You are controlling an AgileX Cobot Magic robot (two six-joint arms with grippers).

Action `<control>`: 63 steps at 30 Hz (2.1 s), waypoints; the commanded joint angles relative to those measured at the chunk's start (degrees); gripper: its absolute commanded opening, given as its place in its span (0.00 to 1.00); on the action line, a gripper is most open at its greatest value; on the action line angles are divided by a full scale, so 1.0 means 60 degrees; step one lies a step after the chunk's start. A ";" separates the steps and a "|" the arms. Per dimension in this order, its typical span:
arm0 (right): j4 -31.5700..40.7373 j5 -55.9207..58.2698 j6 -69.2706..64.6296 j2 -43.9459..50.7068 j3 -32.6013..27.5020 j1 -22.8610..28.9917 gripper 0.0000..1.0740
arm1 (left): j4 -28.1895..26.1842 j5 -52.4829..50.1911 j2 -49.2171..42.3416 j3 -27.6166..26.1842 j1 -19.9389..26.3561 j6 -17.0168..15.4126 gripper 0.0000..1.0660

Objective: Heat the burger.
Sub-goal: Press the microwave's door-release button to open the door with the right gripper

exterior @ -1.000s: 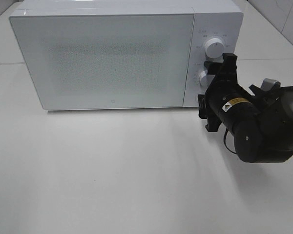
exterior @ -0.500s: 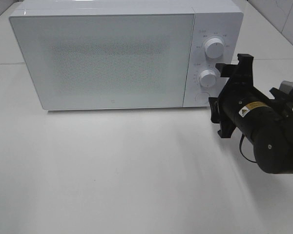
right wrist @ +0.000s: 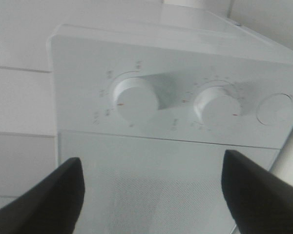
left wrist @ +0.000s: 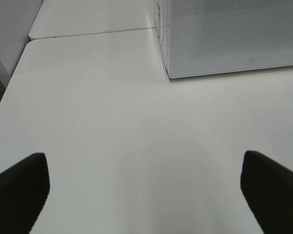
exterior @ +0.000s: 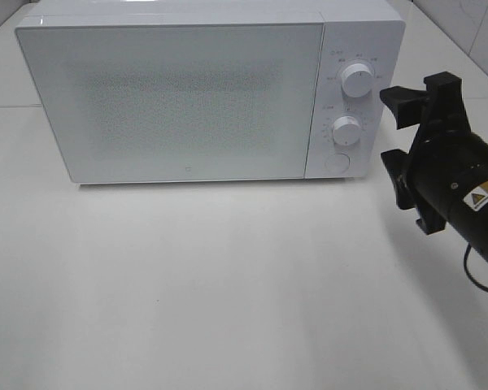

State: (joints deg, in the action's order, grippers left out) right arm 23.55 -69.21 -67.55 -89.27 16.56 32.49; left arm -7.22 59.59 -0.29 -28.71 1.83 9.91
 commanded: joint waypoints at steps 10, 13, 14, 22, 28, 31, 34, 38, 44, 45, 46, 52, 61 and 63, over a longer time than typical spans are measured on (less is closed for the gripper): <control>-0.0716 0.1996 0.7152 0.3209 0.0076 0.0076 0.71 | 0.0000 -0.0048 -0.0191 0.0029 0.0019 -0.0057 0.95; -0.0716 0.4374 0.9225 0.3724 0.0477 0.0076 0.71 | 0.0000 -0.0048 -0.0191 0.0029 0.0019 -0.0057 0.95; -0.0716 0.6112 1.0695 0.3953 0.0907 0.0076 0.71 | 0.0000 -0.0048 -0.0191 0.0029 0.0019 -0.0057 0.95; -0.0926 1.2395 1.4725 0.4144 0.2989 0.0038 0.71 | 0.0000 -0.0048 -0.0191 0.0029 0.0019 -0.0057 0.95; -0.2149 1.4152 1.2901 0.4144 0.3552 -0.0162 0.72 | 0.0000 -0.0048 -0.0191 0.0029 0.0019 -0.0057 0.95; -0.3104 1.4859 1.1793 0.4144 0.3696 -0.0735 0.73 | 0.0000 -0.0048 -0.0191 0.0029 0.0019 -0.0057 0.95; -0.3925 1.5785 1.0972 0.4144 0.4001 -0.2091 0.74 | 0.0000 -0.0048 -0.0191 0.0029 0.0019 -0.0057 0.95; -0.4211 1.6205 1.0867 0.4106 0.4097 -0.2846 0.74 | 0.0000 -0.0048 -0.0191 0.0029 0.0019 -0.0057 0.95; -0.4775 1.7313 1.0867 0.4097 0.4135 -0.4956 0.73 | 0.0000 -0.0048 -0.0191 0.0029 0.0019 -0.0057 0.95; -0.4908 1.7504 1.0867 0.4135 0.4135 -0.5080 0.73 | 0.0000 -0.0048 -0.0191 0.0029 0.0019 -0.0057 0.95; -0.4908 1.7504 1.0867 0.4135 0.4135 -0.5080 0.73 | 0.0000 -0.0048 -0.0191 0.0029 0.0019 -0.0057 0.95; -0.5090 1.8812 1.0867 0.5080 0.4039 -0.5157 0.72 | 0.0000 -0.0048 -0.0191 0.0029 0.0019 -0.0057 0.95; -0.4937 2.0760 1.0810 0.9397 0.2865 -0.5157 0.71 | 0.0000 -0.0048 -0.0191 0.0029 0.0019 -0.0057 0.95; -0.4937 2.0913 1.0810 0.9845 0.2798 -0.5157 0.71 | 0.0000 -0.0048 -0.0191 0.0029 0.0019 -0.0057 0.95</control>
State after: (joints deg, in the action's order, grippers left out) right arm -6.30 55.00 -2.06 -31.86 33.69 1.95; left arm -7.22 59.59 -0.29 -28.71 1.83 9.91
